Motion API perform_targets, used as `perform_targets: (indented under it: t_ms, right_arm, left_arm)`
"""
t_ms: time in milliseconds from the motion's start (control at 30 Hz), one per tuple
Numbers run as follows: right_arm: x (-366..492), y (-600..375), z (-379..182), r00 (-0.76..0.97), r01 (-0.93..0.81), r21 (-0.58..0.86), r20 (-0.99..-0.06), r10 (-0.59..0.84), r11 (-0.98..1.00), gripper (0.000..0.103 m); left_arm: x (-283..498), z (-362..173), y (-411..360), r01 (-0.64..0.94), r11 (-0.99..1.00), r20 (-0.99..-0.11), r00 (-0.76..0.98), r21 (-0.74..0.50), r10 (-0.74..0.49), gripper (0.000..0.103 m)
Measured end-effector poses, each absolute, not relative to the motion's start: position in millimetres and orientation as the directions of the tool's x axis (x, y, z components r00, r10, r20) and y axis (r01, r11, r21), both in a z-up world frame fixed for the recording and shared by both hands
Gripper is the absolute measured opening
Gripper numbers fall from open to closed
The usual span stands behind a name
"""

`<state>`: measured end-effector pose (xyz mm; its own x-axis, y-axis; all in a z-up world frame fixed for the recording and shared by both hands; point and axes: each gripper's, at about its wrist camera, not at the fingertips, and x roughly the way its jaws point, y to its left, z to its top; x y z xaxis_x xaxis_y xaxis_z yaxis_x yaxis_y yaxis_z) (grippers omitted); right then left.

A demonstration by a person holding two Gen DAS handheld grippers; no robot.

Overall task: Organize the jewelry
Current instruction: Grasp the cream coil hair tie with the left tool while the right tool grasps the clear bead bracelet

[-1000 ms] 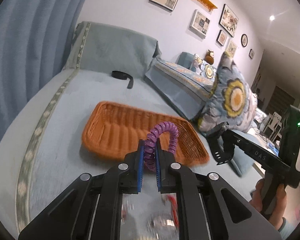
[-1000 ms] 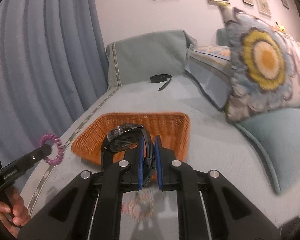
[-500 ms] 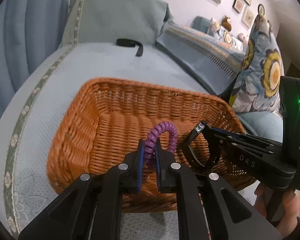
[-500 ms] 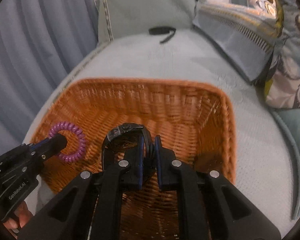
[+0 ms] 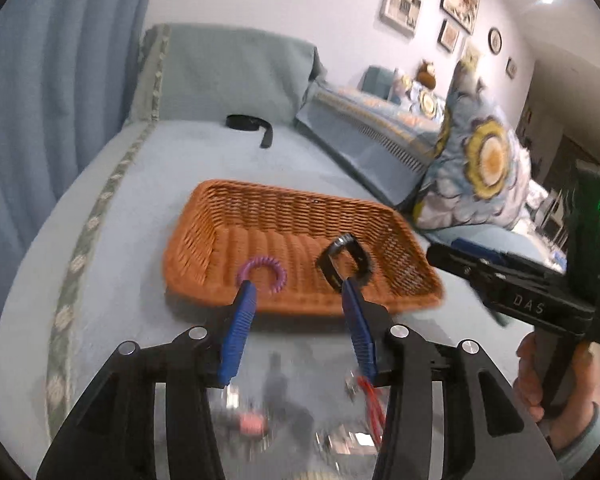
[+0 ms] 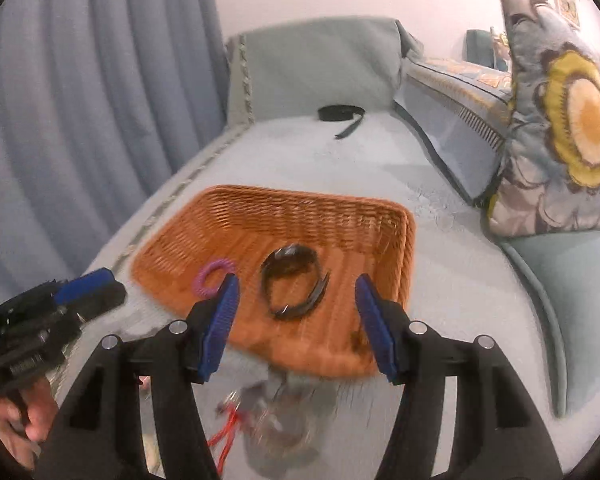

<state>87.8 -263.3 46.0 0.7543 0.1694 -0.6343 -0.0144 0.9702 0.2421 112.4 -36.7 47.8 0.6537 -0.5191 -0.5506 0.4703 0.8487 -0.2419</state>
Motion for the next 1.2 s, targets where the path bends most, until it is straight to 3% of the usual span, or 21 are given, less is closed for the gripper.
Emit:
perform_targets:
  t_ms: [267, 433, 633, 833, 1067, 1200]
  right_arm:
    - [27.1, -257.7, 16.3, 0.745, -0.021, 0.25, -0.642, 0.181, 0.968, 0.056]
    - [24.9, -261.3, -8.5, 0.717, -0.001, 0.225, -0.679, 0.157, 0.974, 0.05]
    - [32.5, -272.8, -23.7, 0.689, 0.04, 0.237, -0.71, 0.145, 0.971, 0.05]
    - [32.6, -262.6, -28.8, 0.674, 0.022, 0.223, -0.723, 0.151, 0.974, 0.05]
    - [34.5, -257.7, -29.9, 0.669, 0.019, 0.205, -0.729, 0.14, 0.978, 0.05]
    - [36.9, -262.3, -32.5, 0.662, 0.044, 0.204, -0.74, 0.124, 0.978, 0.05]
  left_arm:
    - [41.5, 24.2, 3.8, 0.432, 0.851, -0.573, 0.632, -0.3, -0.522, 0.043]
    - [40.3, -11.5, 8.6, 0.432, 0.839, -0.617, 0.574, -0.33, -0.538, 0.041]
    - [52.1, -34.8, 11.5, 0.438, 0.827, -0.679, 0.489, -0.352, -0.548, 0.036]
    - [47.2, -41.9, 1.2, 0.473, 0.831, -0.719, 0.463, -0.295, -0.518, 0.036]
    - [44.2, -44.2, 0.1, 0.456, 0.868, -0.754, 0.497, -0.195, -0.43, 0.014]
    - [48.5, -45.7, 11.1, 0.426, 0.88, -0.758, 0.499, -0.207, -0.42, 0.012]
